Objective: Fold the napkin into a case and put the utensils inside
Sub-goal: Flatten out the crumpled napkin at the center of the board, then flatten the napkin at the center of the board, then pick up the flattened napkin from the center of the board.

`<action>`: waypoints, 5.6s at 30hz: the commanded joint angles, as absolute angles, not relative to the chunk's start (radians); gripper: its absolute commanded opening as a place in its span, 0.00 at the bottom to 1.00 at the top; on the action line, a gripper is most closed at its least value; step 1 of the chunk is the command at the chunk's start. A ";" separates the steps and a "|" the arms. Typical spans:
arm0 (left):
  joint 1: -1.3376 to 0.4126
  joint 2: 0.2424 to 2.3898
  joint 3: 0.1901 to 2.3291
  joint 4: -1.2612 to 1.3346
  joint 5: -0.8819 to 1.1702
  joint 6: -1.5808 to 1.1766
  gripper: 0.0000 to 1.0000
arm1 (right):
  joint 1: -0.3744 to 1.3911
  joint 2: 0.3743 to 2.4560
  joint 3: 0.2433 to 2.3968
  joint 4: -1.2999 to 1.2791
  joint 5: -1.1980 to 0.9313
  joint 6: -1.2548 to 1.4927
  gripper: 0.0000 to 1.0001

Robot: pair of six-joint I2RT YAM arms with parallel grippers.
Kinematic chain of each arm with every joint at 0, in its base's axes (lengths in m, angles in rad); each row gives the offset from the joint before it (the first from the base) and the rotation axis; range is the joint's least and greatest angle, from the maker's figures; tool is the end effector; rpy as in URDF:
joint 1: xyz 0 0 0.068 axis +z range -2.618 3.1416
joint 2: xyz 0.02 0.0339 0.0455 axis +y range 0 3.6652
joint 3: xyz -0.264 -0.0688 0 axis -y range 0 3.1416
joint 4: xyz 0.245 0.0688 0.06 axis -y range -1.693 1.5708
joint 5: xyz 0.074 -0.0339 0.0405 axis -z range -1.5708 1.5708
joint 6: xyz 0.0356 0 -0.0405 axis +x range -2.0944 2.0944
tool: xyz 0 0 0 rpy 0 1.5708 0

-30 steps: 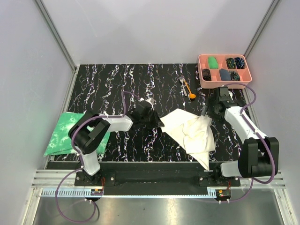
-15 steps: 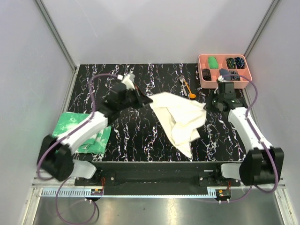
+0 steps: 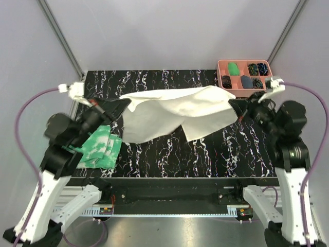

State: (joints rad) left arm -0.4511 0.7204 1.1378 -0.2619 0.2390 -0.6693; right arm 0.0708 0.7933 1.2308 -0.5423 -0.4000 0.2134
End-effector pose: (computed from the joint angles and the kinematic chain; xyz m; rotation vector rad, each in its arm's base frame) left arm 0.1120 -0.0636 0.4586 0.0459 1.5115 -1.0825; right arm 0.1362 0.0236 0.4486 -0.1850 1.6867 0.5478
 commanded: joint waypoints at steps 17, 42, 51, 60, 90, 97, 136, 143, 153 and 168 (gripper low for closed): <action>-0.382 0.880 1.201 -0.491 -0.411 -0.757 0.00 | 0.138 1.363 1.388 0.048 -0.611 0.441 0.00; -0.116 1.381 1.181 -0.394 0.071 -0.689 0.92 | 0.273 1.863 1.701 -0.580 -0.092 0.382 0.97; -0.399 1.572 1.083 -0.279 0.069 -0.764 0.80 | 0.272 1.574 1.144 -0.474 -0.178 0.478 0.88; -0.448 1.831 1.092 -0.107 0.147 -0.873 0.82 | 0.270 1.373 0.841 -0.376 -0.118 0.543 0.79; -0.594 1.370 0.908 -0.664 -0.218 -0.960 0.81 | 0.100 1.341 0.695 -0.567 0.136 0.812 0.46; -0.614 1.068 0.697 -0.758 -0.308 -1.057 0.78 | 0.126 1.293 0.675 -0.597 0.184 0.842 0.45; -0.851 1.230 0.595 -0.925 -0.316 -1.442 0.47 | 0.227 1.312 0.657 -0.496 0.222 0.787 0.00; -0.856 1.236 0.580 -0.911 -0.315 -1.468 0.47 | 0.227 1.302 0.653 -0.491 0.212 0.779 0.00; -0.862 1.241 0.469 -0.744 -0.212 -1.572 0.38 | 0.227 1.233 0.667 -0.502 0.190 0.802 0.00; -0.862 0.898 0.429 -0.762 -0.363 -1.494 0.00 | 0.227 1.218 0.669 -0.431 0.059 0.662 0.00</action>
State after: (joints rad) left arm -0.8589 0.9951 0.4442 -0.7158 -0.2756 -1.5635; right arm 0.2173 1.2438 0.6559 -0.5098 0.1551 0.7643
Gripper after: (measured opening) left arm 0.006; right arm 0.014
